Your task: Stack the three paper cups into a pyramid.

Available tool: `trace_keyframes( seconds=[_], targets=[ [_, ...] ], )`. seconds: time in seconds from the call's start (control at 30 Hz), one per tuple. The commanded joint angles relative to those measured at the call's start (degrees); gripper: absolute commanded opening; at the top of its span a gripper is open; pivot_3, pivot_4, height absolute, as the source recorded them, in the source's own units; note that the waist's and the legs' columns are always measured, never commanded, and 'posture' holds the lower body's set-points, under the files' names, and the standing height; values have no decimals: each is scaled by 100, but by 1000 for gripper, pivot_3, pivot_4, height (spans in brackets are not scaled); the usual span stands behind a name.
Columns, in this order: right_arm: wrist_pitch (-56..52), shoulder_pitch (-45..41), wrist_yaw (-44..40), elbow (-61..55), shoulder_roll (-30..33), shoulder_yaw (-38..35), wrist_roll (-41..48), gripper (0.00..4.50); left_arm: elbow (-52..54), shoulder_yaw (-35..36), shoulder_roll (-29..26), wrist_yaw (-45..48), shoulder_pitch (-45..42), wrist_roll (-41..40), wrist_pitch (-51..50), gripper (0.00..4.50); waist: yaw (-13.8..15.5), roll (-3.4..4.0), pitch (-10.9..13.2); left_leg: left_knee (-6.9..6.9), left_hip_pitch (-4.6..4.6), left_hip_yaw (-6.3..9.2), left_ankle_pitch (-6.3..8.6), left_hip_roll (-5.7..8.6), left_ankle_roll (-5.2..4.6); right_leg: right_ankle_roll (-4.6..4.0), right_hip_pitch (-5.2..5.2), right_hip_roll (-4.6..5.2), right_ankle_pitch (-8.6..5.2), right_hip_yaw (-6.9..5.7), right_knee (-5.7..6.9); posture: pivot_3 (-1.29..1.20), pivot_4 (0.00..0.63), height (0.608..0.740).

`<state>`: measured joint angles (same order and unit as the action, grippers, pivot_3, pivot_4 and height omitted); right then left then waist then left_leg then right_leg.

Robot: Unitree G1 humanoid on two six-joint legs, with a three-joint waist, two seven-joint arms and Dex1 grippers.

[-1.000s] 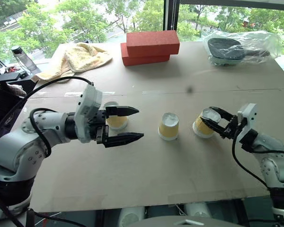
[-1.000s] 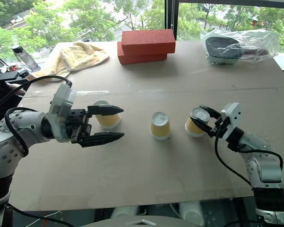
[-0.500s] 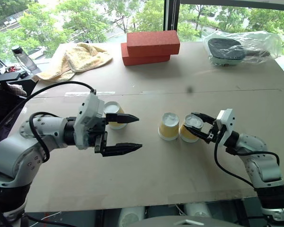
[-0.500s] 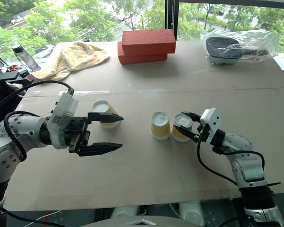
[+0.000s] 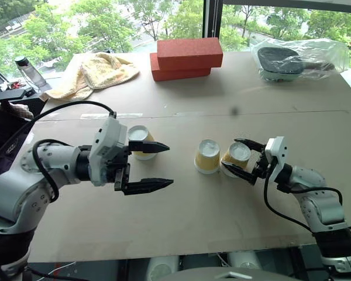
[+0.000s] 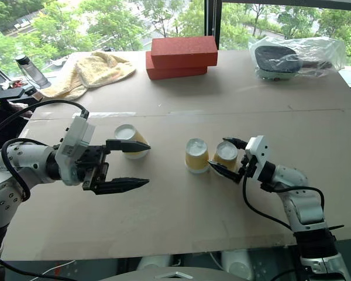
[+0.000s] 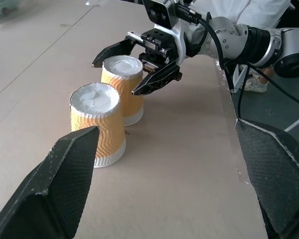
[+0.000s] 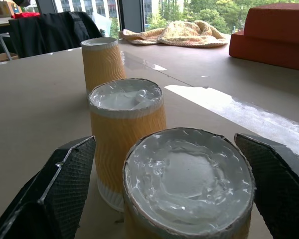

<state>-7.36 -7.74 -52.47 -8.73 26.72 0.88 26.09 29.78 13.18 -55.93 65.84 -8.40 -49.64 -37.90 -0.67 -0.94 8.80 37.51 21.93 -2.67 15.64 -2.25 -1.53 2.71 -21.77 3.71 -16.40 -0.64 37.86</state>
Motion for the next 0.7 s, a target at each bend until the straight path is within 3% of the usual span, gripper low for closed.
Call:
trace_keyframes(
  seconds=[0.03, 0.2, 0.3, 0.37, 0.57, 0.7],
  targets=[
    [-37, 116, -224, -363, 224, -467, 439, 4404, 148, 397, 8, -48, 122, 96, 276, 4500, 4, 1, 1, 0, 0, 0, 0, 0, 0, 0, 0, 0, 0, 0, 0, 0, 150, 730],
    [-311, 446, -515, -676, 698, -1046, 1020, 4404, 281, 926, 782, -580, 673, 216, 910, 4500, 2, 4, 0, 0, 0, 0, 1, 0, -2, 0, 2, 5, 0, 0, -2, 0, 150, 730],
    [-454, 596, -839, -789, 924, -1459, 1556, 4404, 309, 807, 1424, -1326, 1015, 1121, 1619, 4500, 6, 1, 1, 0, 2, 1, 3, 0, -4, 0, 5, 12, 1, 4, -6, 0, 150, 730],
    [-489, 745, -1237, -772, 1093, -1746, 1894, 4404, 170, 396, 1975, -2302, 913, 1942, 1859, 4500, 23, -6, 0, 0, -1, 8, 3, 3, -5, 0, 11, 15, 1, 5, -4, 0, 150, 730],
    [-343, 1014, -2027, -544, 1136, -2413, 2515, 4404, 206, -254, 3320, -3763, 1110, 3345, 2930, 4500, 140, -21, -7, 5, -5, 12, 4, 9, -7, 1, 21, 20, 2, 6, -4, 0, 150, 730],
    [-434, 1253, -2510, -346, 1320, -2712, 2644, 4404, 210, -159, 3964, -4487, 1679, 3917, 3535, 4500, 136, -21, -7, 3, -1, 5, 8, 6, -14, 1, 20, 26, 2, 9, -16, 0, 150, 730]
  ],
)
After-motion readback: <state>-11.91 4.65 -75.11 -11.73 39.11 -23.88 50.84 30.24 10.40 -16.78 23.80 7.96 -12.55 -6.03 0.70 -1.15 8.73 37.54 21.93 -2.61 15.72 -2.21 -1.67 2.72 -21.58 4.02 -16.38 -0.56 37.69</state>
